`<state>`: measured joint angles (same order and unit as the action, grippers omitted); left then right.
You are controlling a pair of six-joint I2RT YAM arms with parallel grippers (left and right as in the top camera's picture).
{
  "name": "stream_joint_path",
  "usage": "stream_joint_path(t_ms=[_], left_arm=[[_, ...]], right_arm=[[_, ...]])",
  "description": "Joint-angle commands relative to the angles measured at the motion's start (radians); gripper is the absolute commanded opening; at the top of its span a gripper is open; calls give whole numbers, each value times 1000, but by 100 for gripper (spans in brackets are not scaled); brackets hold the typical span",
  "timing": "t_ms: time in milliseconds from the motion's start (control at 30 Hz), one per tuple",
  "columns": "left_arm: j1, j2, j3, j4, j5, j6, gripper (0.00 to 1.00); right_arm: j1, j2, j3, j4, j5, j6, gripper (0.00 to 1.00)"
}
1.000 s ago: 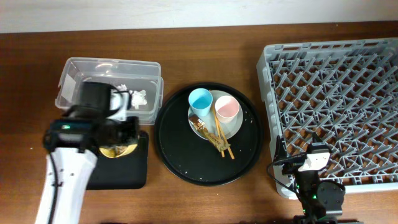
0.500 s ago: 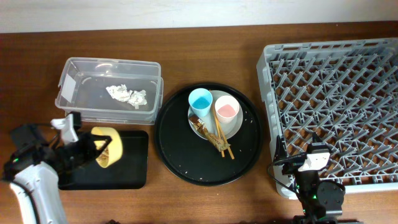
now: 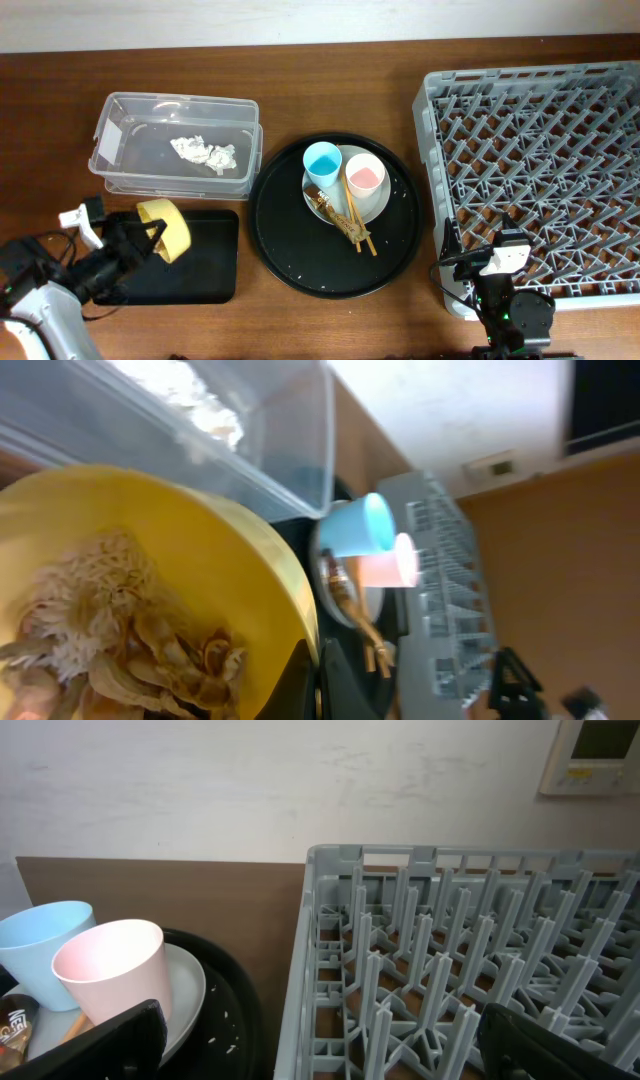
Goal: Sort waste into correct bins and load items into the dishwasher rack
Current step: 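Lift the yellow bowl left and tip its contents onto the black tray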
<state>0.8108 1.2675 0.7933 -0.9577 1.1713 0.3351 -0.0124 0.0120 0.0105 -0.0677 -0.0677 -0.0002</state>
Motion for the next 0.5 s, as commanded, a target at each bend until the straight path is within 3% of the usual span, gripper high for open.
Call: stream_joint_path(t_ms=[0,467], left_arm=[[31,-11,-43,6,180,100,0],[43,20,-65,54,247,101,0]], right_arm=[[6,-6,-5,-5,5,5,98],[6,-6,-5,-5,5,5,98]])
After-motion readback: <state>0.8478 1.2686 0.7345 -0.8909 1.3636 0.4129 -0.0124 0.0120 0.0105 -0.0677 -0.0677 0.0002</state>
